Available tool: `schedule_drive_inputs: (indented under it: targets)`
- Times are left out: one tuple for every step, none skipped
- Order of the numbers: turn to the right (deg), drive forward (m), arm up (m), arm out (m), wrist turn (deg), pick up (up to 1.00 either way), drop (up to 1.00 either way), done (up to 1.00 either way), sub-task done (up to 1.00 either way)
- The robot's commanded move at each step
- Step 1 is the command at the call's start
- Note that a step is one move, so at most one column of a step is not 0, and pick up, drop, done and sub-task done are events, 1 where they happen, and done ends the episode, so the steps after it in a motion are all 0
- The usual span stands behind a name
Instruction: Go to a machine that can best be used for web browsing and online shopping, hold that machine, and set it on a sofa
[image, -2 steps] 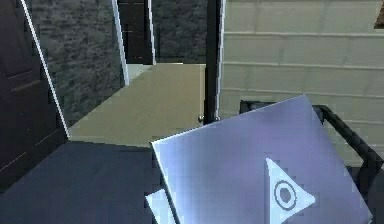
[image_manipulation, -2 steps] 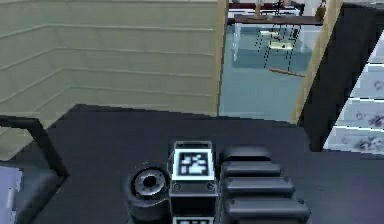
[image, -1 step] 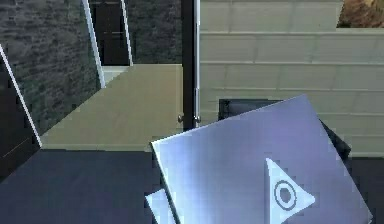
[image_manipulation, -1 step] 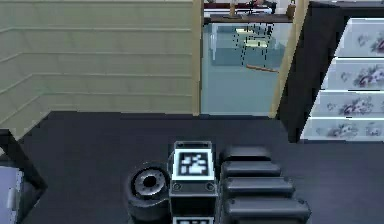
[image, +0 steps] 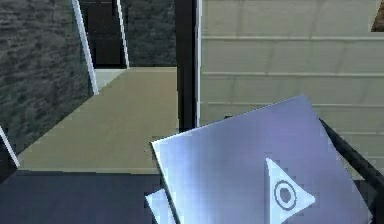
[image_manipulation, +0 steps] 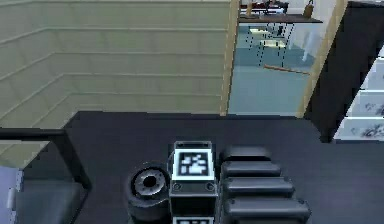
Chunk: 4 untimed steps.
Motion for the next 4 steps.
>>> schedule_drive_inputs:
  targets:
    - [-45.0, 0.00, 0.00, 0.00, 0.0, 0.00, 0.00, 0.00, 0.00]
    - [-6.0, 0.00, 0.00, 0.00, 0.0, 0.00, 0.00, 0.00, 0.00]
    - [0.0, 0.50, 0.00, 0.00, 0.0, 0.00, 0.00, 0.00, 0.00]
    - [33.0, 0.00, 0.00, 0.00, 0.0, 0.00, 0.00, 0.00, 0.00]
